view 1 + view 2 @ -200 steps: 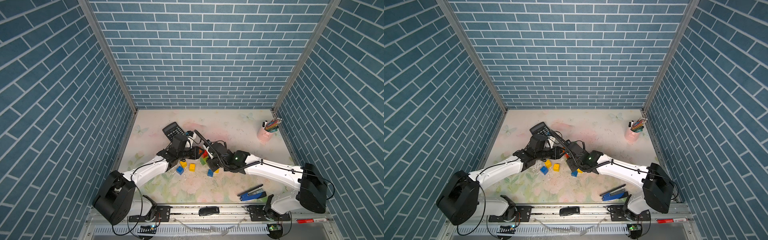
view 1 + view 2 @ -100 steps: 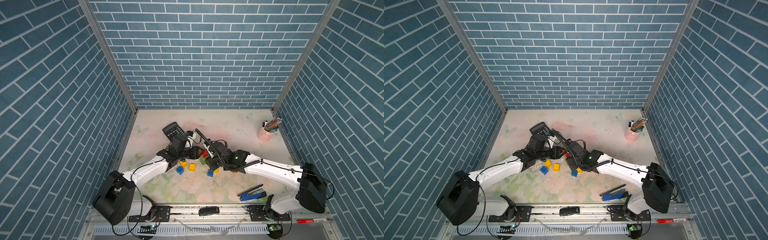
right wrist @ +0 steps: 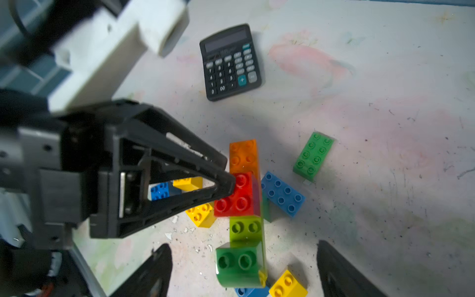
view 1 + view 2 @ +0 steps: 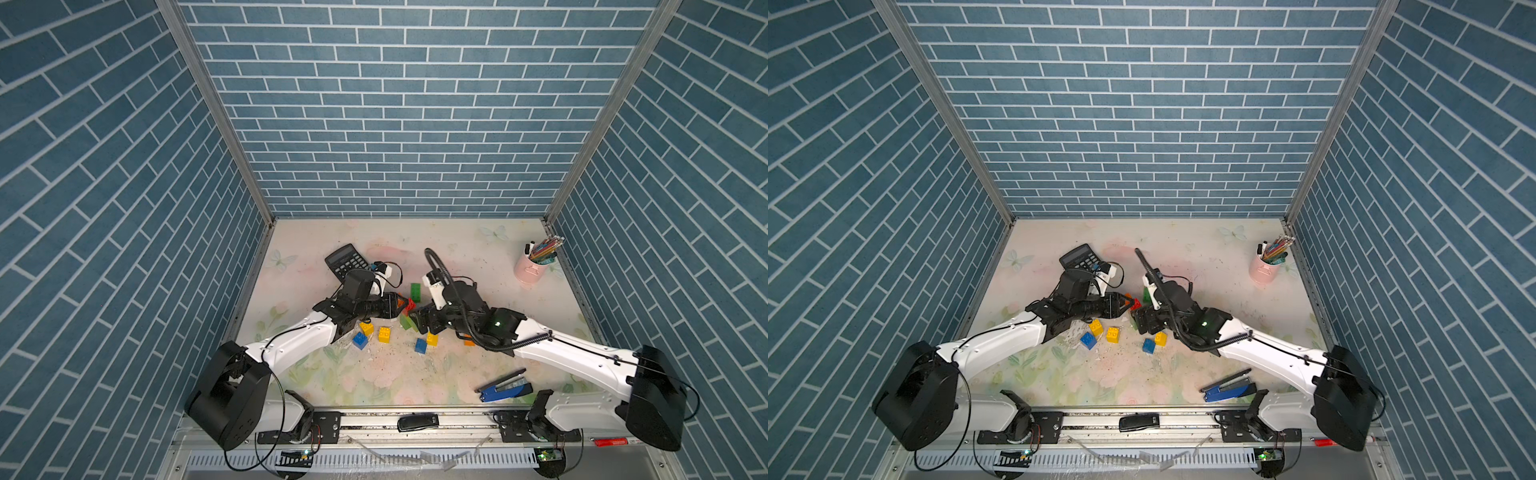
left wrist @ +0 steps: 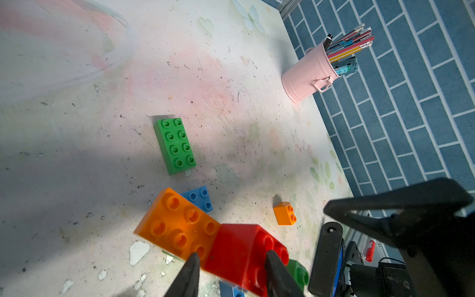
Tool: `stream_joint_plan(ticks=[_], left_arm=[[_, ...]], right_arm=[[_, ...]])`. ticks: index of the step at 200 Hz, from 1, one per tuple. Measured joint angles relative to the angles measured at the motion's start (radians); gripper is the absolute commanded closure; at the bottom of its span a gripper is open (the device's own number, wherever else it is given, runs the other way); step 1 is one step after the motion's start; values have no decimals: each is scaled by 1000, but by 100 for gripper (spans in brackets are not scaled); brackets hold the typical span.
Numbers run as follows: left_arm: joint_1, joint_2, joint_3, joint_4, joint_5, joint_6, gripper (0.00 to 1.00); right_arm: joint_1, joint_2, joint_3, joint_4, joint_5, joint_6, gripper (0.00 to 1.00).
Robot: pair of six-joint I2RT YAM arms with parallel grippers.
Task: Assemble a fork with lego
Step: Assemble the lego brick with the lego brick.
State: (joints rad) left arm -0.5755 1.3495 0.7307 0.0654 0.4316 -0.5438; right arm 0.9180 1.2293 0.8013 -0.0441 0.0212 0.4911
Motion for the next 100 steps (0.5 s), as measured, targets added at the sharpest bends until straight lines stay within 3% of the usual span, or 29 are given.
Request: stream_joint_plan(ticks=[35, 100], left_arm=[[0, 0, 0, -1, 0, 1, 57], [0, 1, 4, -7, 1, 2, 57]], right_arm=[[-119, -60, -192, 281, -138, 202, 11], [-143, 34, -410, 713, -314, 545, 7]])
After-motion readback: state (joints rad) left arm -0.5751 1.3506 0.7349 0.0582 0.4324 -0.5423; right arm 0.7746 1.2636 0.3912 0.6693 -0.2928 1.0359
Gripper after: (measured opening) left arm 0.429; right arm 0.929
